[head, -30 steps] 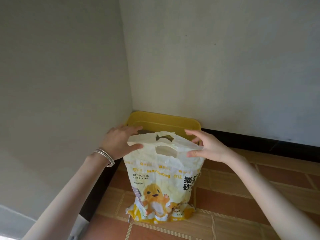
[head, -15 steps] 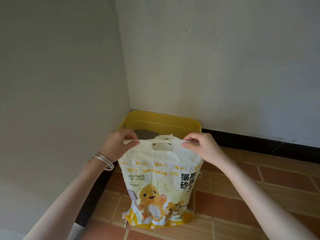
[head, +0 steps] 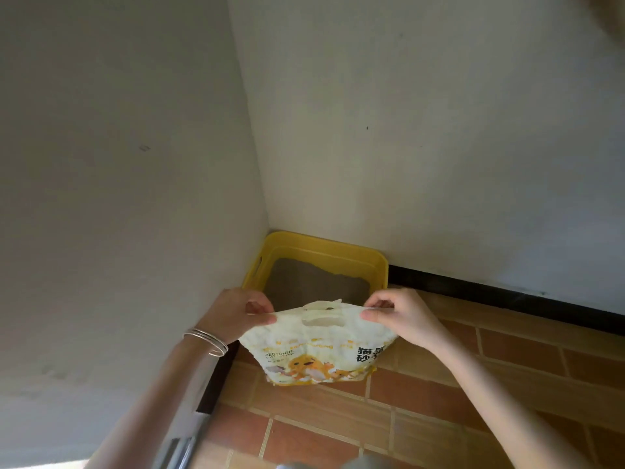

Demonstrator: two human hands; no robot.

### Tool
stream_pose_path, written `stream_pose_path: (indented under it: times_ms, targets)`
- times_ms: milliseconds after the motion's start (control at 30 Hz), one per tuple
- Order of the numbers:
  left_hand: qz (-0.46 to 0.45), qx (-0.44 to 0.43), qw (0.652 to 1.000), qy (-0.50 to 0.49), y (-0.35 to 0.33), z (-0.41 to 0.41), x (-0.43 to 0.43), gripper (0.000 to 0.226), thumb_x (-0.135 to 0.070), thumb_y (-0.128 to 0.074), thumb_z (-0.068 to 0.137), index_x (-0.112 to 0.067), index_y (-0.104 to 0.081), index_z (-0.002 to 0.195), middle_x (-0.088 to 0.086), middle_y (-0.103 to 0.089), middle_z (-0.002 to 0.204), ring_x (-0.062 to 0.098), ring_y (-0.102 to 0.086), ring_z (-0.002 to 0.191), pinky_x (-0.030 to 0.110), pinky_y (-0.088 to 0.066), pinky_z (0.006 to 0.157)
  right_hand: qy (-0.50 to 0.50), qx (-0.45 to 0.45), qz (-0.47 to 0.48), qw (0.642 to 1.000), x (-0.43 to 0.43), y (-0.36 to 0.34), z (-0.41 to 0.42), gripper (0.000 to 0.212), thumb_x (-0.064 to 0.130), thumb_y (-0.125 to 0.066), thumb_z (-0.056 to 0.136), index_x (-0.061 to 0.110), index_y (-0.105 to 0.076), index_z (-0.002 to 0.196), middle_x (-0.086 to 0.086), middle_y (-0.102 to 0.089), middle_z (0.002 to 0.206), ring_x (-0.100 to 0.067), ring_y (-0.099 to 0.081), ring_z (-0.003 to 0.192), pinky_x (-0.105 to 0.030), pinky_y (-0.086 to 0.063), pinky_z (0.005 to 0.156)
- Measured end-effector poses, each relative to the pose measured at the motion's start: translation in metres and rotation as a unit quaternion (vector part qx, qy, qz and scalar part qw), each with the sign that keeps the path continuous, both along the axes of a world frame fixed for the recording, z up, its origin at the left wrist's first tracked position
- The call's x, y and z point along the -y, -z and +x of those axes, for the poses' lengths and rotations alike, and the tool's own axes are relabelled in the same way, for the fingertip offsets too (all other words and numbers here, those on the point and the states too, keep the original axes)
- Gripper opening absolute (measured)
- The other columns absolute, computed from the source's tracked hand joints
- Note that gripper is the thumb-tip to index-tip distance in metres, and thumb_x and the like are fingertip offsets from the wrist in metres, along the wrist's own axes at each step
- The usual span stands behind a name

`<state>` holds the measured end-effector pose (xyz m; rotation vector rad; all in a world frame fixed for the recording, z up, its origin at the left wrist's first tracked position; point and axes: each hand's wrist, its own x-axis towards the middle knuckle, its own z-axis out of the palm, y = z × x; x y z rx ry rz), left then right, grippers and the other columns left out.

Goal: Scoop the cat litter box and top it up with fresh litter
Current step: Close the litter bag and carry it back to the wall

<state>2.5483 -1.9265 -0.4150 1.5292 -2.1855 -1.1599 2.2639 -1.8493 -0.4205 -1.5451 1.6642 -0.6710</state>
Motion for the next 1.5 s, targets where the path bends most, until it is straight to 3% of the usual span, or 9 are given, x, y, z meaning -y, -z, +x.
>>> stream_pose_path:
  times_ms: [167,367,500,733,900,1267,1400,1500]
  targets:
    - [-0.009,-0.015,1.000,0.001,-0.111,-0.007,-0.012,0.022,-0.011,-0.078,0.070,-0.028,-0.065,0.063,-0.028,-0.062,0.059,-0.009,-0.057,0.062,0.004,-0.039,0.060,0.027,0.020,0.009,0.999,-0.017,-0.111,-0.006,0.012,0.019,-0.075,0.075,0.023,-0.066,0.068,0.008,-0.065,0.069,0.004,-0.054,0.062,-0.010,-0.036,0.057]
    - [-0.040,-0.024,0.999,0.028,-0.249,-0.025,-0.027,0.027,-0.014,-0.077,0.072,-0.034,-0.062,0.062,-0.023,-0.063,0.061,-0.009,-0.059,0.067,0.005,-0.040,0.062,0.073,0.044,-0.002,0.996,-0.046,-0.243,-0.018,0.019,0.014,-0.076,0.073,0.026,-0.064,0.065,0.018,-0.063,0.060,0.005,-0.053,0.058,-0.011,-0.035,0.055]
    - [-0.024,-0.038,0.998,0.046,-0.332,-0.037,-0.040,0.024,-0.012,-0.079,0.071,-0.029,-0.064,0.062,-0.014,-0.064,0.060,-0.007,-0.060,0.063,0.005,-0.041,0.060,0.112,0.051,-0.014,0.992,-0.074,-0.325,-0.024,0.020,0.011,-0.076,0.073,0.025,-0.064,0.066,0.010,-0.065,0.065,0.003,-0.056,0.061,-0.011,-0.038,0.057]
    - [-0.006,-0.049,0.993,0.108,-0.446,-0.059,-0.060,0.022,-0.011,-0.079,0.072,-0.028,-0.065,0.066,-0.015,-0.062,0.061,-0.010,-0.056,0.059,0.005,-0.041,0.060,0.165,0.030,-0.047,0.985,-0.124,-0.449,-0.032,0.016,0.011,-0.077,0.071,0.023,-0.067,0.067,0.009,-0.066,0.066,0.005,-0.057,0.063,-0.009,-0.038,0.058]
    - [-0.033,-0.047,0.980,0.190,-0.489,-0.086,-0.082,0.028,-0.019,-0.079,0.072,-0.040,-0.062,0.066,-0.035,-0.059,0.059,-0.013,-0.057,0.066,0.005,-0.041,0.063,0.212,-0.004,-0.060,0.975,-0.174,-0.504,-0.044,0.013,0.015,-0.077,0.072,0.021,-0.067,0.067,0.008,-0.064,0.063,0.003,-0.056,0.059,-0.009,-0.037,0.055]
    - [-0.027,-0.091,0.936,0.338,-0.524,-0.198,-0.149,0.018,-0.021,-0.078,0.073,-0.032,-0.065,0.067,-0.028,-0.061,0.057,-0.008,-0.058,0.062,0.004,-0.040,0.063,0.351,-0.056,-0.049,0.933,-0.307,-0.541,-0.092,0.007,0.018,-0.075,0.075,0.014,-0.069,0.074,0.007,-0.065,0.065,0.002,-0.056,0.059,-0.011,-0.038,0.054]
    - [-0.025,-0.101,0.920,0.379,-0.529,-0.251,-0.173,0.021,-0.019,-0.078,0.073,-0.033,-0.064,0.065,-0.029,-0.061,0.058,-0.007,-0.058,0.062,0.004,-0.040,0.063,0.384,-0.073,-0.043,0.919,-0.347,-0.544,-0.123,0.006,0.021,-0.073,0.076,0.016,-0.069,0.077,0.004,-0.066,0.071,-0.005,-0.060,0.066,-0.020,-0.044,0.059]
    - [-0.033,-0.105,0.908,0.403,-0.532,-0.294,-0.191,0.023,-0.018,-0.078,0.072,-0.034,-0.063,0.065,-0.031,-0.061,0.059,-0.008,-0.058,0.062,0.004,-0.040,0.064,0.406,-0.084,-0.035,0.910,-0.370,-0.549,-0.153,0.005,0.021,-0.072,0.077,0.018,-0.067,0.077,0.007,-0.065,0.070,0.002,-0.057,0.064,-0.012,-0.041,0.058]
